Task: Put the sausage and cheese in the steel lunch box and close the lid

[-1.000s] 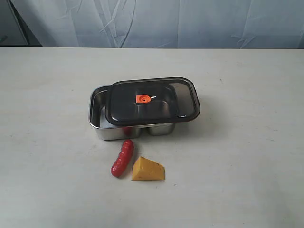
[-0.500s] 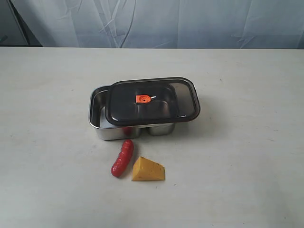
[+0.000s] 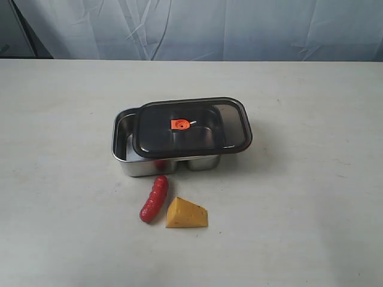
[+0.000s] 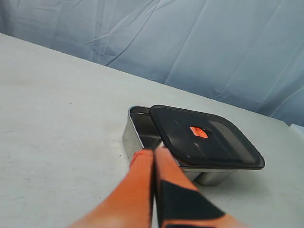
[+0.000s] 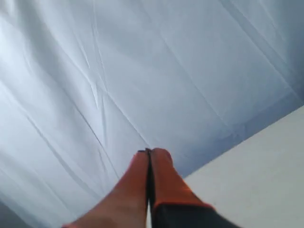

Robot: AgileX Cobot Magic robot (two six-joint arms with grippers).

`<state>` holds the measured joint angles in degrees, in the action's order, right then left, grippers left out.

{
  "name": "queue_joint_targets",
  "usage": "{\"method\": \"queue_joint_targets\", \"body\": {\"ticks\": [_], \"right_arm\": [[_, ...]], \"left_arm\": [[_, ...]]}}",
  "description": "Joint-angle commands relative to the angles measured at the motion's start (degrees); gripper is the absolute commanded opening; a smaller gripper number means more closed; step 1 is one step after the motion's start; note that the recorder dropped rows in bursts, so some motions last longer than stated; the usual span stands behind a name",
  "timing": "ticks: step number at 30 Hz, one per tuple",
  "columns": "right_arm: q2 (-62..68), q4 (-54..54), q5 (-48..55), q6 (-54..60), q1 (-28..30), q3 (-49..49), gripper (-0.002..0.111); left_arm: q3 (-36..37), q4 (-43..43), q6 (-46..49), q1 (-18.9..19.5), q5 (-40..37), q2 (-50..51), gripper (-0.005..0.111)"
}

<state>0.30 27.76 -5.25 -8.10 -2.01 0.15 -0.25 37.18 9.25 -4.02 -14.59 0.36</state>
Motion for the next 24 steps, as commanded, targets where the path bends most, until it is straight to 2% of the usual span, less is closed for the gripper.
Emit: {"method": "queue_joint_targets", "body": {"ticks": [1,6,9,11,13,15,20,24], "right_arm": [[-0.3,13.8,-7.2,-3.7,0.2,-0.1,-0.001],[-0.3,14.3,-11.5,-5.3,0.2,-0.1,-0.001],[-0.3,13.4,-2.8,-21.5,0.2,-0.1,-0.001],[-0.3,4.9,5.8,-24.6,0.2,-2.4,-0.001],[-0.3,-6.2,13.2,-19.7,0.2,-6.9,-0.001],[-0.3,-8.3,15.1,-13.2,0.2,-10.3,-0.001],[7.6,-1.2,17.9,1.4,0.2,-16.5,-0.001],[25.0,12.0,24.5,20.9,0.2,-20.5,-0.001]], "left_arm": [[0.3,-0.5,0.2,-0.1,0.4,-0.4,0.0],[0.3,-0.5,0.2,-0.1,0.4,-0.4,0.0],[0.3,-0.5,0.2,-0.1,0.4,-0.4,0.0],[0.3,-0.5,0.2,-0.1,0.4,-0.4,0.0],[0.3,-0.5,0.2,-0.1,0.4,-0.4,0.0],[0.3,-0.5,0.2,-0.1,0.4,-0.4,0.0],[0.3,-0.5,0.2,-0.1,0.4,-0.4,0.0],[0.3,-0.6,0.2,-0.1,0.4,-0.4,0.0]]}}
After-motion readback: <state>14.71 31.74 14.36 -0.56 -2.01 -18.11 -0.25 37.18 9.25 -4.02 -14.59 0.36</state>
